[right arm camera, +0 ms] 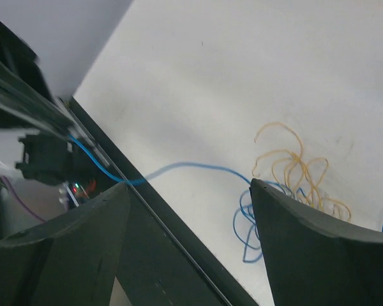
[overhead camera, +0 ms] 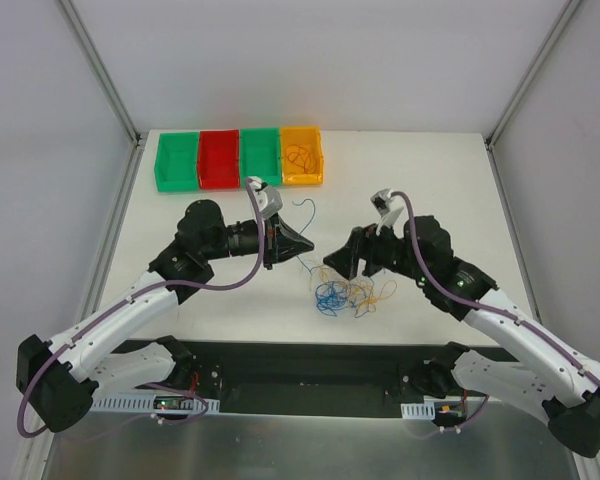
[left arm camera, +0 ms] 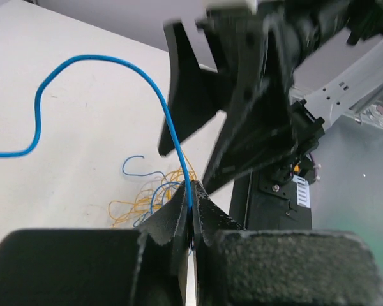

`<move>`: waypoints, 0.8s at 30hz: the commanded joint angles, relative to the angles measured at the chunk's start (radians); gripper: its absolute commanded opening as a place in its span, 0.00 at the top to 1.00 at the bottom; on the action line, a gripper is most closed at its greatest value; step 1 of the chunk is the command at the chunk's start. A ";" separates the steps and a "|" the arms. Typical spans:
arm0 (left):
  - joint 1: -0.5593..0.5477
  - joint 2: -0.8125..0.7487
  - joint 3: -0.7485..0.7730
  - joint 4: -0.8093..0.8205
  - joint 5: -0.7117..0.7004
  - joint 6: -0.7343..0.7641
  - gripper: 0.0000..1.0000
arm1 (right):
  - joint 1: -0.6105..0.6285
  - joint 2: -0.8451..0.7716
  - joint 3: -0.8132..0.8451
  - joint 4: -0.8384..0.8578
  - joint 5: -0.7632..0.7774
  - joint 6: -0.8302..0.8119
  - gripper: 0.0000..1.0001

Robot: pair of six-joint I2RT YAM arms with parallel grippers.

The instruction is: Untangle the cables

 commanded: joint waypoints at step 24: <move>-0.003 -0.084 0.912 -0.476 -0.435 -0.070 1.00 | -0.058 0.257 -0.219 0.191 0.551 0.076 0.49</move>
